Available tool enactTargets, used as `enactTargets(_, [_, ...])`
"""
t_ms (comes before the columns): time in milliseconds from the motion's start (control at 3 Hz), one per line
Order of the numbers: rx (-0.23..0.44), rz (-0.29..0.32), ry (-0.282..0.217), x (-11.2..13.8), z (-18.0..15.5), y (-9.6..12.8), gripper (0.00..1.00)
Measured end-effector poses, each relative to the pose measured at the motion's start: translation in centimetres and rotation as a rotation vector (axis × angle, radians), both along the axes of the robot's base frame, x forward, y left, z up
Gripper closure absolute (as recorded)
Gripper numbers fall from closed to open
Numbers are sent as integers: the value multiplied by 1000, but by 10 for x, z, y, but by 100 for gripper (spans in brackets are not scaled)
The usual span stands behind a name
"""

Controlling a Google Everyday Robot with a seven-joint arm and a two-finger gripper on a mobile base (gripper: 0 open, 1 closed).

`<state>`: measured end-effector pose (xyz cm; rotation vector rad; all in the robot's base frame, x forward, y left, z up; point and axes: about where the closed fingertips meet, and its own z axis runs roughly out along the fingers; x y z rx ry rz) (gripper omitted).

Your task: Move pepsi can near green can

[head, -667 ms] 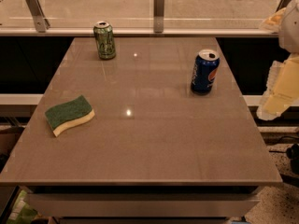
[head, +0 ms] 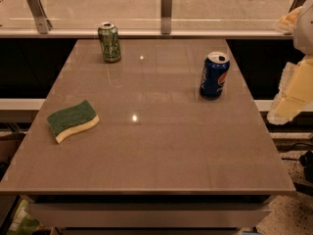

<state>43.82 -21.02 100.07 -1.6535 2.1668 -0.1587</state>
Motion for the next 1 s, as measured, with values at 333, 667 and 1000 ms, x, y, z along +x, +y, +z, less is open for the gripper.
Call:
enactTargets(333, [69, -46, -22, 5, 0, -3, 0])
enactTargets(667, [166, -102, -38, 11, -7, -9, 0])
enactTargets(1000, [264, -159, -62, 20, -20, -13, 0])
